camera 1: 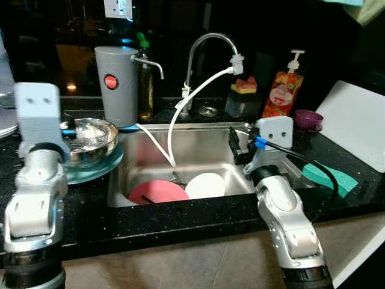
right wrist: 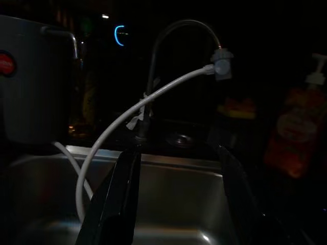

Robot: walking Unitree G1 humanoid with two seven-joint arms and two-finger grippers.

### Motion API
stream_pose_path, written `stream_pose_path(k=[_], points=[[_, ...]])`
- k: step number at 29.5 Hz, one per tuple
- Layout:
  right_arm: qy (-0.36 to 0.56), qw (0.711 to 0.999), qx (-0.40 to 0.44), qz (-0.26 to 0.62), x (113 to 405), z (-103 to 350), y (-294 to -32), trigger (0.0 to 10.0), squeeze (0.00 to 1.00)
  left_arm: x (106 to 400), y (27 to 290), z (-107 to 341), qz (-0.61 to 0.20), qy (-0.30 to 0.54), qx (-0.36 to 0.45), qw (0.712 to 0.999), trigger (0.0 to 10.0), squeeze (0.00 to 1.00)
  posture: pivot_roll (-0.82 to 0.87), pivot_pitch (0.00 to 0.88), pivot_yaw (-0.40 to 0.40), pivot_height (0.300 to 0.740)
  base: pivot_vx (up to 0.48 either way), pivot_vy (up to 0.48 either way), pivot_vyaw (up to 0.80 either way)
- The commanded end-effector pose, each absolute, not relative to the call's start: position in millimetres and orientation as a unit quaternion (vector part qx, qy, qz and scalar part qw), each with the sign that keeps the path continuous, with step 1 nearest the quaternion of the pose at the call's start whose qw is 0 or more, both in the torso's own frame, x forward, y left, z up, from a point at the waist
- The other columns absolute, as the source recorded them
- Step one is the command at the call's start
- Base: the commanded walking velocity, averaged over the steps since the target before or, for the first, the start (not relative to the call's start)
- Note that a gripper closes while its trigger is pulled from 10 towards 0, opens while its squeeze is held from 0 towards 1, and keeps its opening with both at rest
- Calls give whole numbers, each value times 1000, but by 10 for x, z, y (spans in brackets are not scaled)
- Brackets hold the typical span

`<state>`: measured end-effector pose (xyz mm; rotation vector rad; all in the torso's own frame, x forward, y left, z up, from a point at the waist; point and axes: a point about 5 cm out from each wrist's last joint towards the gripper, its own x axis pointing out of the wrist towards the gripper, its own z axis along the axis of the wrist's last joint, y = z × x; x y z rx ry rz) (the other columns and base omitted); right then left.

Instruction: Kitchen organization

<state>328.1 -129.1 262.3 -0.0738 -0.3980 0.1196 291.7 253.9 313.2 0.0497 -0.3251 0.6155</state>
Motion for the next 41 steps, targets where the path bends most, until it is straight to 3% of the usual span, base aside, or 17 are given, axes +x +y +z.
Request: stream_pose_path(k=[1,7,13,17,27,37,41], points=[[-198,978,-32,65,3296,2616,-1271,10000,0,2866,2629,3053,339,-143,2,930,10000,0,191,50,-122,740,0,0,0],[-194,978,-30,74,3308,2590,-1237,10000,0,2810,2794,2942,382,-112,-36,917,10000,0,204,54,-124,740,0,0,0],[-195,977,-25,80,3323,2585,-1190,10000,0,2976,2731,2815,316,-86,-113,938,10000,0,206,49,-124,740,0,0,0],[-198,976,-26,82,3317,2600,-1183,10000,0,3046,2657,2853,280,-97,-83,952,10000,0,207,49,-124,740,0,0,0],[-206,975,-26,77,3298,2622,-1203,10000,0,3033,2590,3084,295,-165,-9,941,10000,0,182,33,-105,740,0,0,0],[-207,975,-27,80,3293,2617,-1189,10000,0,3211,2146,2918,188,-140,-26,972,10000,0,167,26,-104,740,0,0,0],[-206,975,-28,79,3293,2613,-1198,10000,0,3206,2153,2878,199,-136,-25,970,10000,0,167,26,-104,740,0,0,0]])
